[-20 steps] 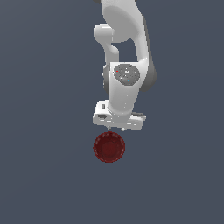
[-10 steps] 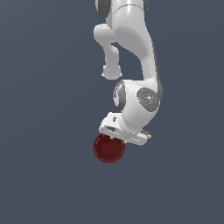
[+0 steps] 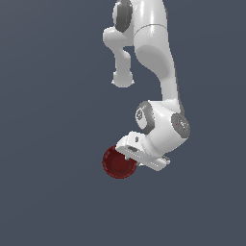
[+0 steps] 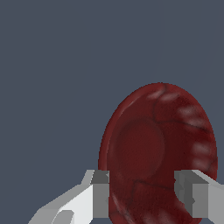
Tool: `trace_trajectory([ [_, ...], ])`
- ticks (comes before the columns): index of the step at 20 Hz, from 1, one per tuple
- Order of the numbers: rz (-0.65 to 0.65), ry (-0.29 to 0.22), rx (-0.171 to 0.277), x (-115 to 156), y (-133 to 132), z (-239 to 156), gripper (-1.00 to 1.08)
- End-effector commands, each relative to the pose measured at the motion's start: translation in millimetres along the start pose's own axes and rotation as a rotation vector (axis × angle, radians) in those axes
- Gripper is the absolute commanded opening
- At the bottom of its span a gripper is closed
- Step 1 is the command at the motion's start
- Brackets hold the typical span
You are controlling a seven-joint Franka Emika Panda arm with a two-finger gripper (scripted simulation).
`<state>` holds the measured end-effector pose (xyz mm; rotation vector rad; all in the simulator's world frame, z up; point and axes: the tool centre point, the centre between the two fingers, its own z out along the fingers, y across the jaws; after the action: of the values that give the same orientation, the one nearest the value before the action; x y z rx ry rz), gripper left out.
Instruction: Pick up the object and move it to a goal position.
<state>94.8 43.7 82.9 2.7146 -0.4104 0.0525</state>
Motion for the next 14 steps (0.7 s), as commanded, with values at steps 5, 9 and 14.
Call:
trace_trajectory([
  [5,0.027,0.028,-0.046,4.2,-9.3,5.4,0.28],
  [9,0.033,0.035,-0.055,4.9,-12.1,6.8,0.28],
  [14,0.052,0.035,-0.047,3.2,-19.2,9.4,0.28],
])
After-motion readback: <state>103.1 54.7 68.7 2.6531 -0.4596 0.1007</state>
